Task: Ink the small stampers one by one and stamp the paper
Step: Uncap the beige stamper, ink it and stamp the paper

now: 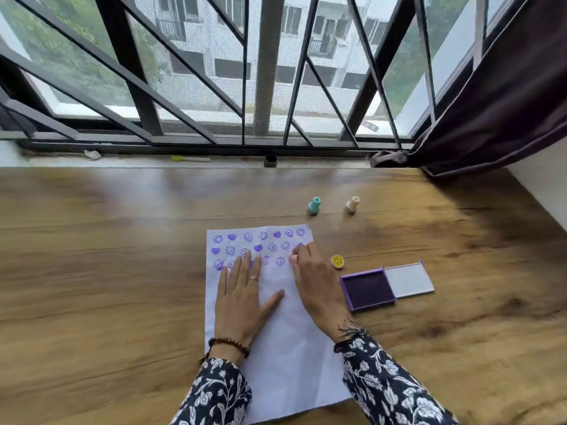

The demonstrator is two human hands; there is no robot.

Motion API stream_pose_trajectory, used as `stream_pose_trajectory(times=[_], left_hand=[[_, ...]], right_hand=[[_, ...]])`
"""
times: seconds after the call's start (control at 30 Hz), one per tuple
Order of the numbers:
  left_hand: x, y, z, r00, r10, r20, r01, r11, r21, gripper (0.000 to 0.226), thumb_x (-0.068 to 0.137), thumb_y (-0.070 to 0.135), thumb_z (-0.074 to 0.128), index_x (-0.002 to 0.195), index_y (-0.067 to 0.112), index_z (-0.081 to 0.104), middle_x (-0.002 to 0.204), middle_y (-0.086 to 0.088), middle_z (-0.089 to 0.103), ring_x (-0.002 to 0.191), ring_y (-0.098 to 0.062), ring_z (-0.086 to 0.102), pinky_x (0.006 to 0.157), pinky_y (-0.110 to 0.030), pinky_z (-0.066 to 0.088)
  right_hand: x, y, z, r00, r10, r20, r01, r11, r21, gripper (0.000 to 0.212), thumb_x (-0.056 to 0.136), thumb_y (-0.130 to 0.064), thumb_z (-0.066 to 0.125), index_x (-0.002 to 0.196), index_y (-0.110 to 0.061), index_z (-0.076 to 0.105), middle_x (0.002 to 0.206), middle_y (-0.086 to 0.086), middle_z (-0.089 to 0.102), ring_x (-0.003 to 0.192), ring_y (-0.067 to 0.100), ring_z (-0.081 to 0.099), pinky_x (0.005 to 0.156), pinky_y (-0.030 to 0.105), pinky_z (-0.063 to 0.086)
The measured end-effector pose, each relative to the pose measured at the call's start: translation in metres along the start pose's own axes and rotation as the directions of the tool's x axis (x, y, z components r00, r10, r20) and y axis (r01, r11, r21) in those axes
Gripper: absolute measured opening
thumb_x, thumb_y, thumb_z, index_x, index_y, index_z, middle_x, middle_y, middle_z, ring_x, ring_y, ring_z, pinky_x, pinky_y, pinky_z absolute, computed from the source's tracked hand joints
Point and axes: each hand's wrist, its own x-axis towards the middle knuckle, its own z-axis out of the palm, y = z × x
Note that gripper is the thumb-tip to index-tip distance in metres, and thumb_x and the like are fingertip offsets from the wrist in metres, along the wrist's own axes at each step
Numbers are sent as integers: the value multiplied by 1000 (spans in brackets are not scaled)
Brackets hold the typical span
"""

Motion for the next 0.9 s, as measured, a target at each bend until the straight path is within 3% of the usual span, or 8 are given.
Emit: stream_pose_trajectory(times=[0.13, 0.23, 0.5, 0.57, 0.63, 0.7, 0.8, 0.9], left_hand=[[1, 3, -4, 1000, -11, 3, 11, 999, 42, 77, 75, 61, 31, 130, 8, 44, 138, -14, 48, 127, -31, 46, 107, -36, 9], [1, 3, -3, 1000, -7, -9, 7, 999, 47, 75, 75, 59, 33, 128, 7, 47, 135, -15, 51, 123, -32, 50, 105, -38, 14], [1, 2, -3, 1000, -19, 15, 19, 1000, -2, 76, 75, 60, 34, 130, 9, 44, 137, -14, 49, 125, -32, 47, 110, -29, -1], [1, 1, -3, 999, -23, 28, 23, 1000, -12, 76, 75, 60, 34, 130, 9, 44, 138, -13, 48, 126, -31, 46, 110, -28, -2], [1, 2, -4, 999, -25, 40, 26, 1000, -15, 76, 75, 60, 34, 130, 9, 44, 138, -13, 48, 126, -31, 47, 110, -28, -2], [1, 2, -6, 999, -25, 33, 25, 1000, -17, 77, 74, 60, 34, 129, 8, 45, 137, -14, 49, 125, -33, 47, 109, -28, -2], [1, 3, -6, 1000, -27, 12, 28, 999, -24, 78, 74, 61, 33, 130, 8, 44, 138, -14, 47, 127, -33, 45, 109, -31, 1], [1, 2, -4, 1000, -24, -20, 23, 999, -29, 79, 75, 64, 33, 135, 13, 37, 146, -10, 38, 135, -28, 35, 109, -33, 1]], right_hand=[[9, 2, 2, 998, 27, 48, -28, 999, 22, 18, 95, -12, 40, 103, -10, 56, 106, 9, 58, 89, 28, 61, 70, 35, 46], [24, 5, 2, 989, 3, 145, -2, 1000, -4, 17, 88, -4, 45, 99, -6, 58, 105, 13, 59, 91, 30, 59, 76, 37, 46], [61, 10, -5, 926, -15, 377, 31, 999, -38, 18, 75, 0, 47, 82, -1, 63, 95, 20, 65, 90, 38, 59, 70, 36, 48], [63, 7, -7, 917, -52, 396, 82, 995, -60, 15, 72, 5, 46, 60, -3, 51, 88, 24, 63, 79, 39, 55, 58, 34, 36], [61, 6, -8, 917, -77, 391, 105, 993, -51, 32, 71, 8, 45, 49, -10, 30, 84, 27, 61, 70, 37, 45, 57, 33, 25], [60, 7, -8, 917, -80, 392, 100, 995, -29, 20, 72, 6, 45, 56, -4, 40, 86, 26, 61, 74, 39, 50, 58, 34, 29], [61, 15, -11, 914, -40, 404, 3, 996, 93, 15, 75, -1, 52, 82, -1, 65, 93, 19, 66, 88, 33, 60, 66, 31, 41], [55, 29, -21, 915, 61, 399, -251, 861, 442, 7, 69, -9, 70, 76, -8, 71, 76, 10, 66, 74, 18, 57, 63, 26, 41]])
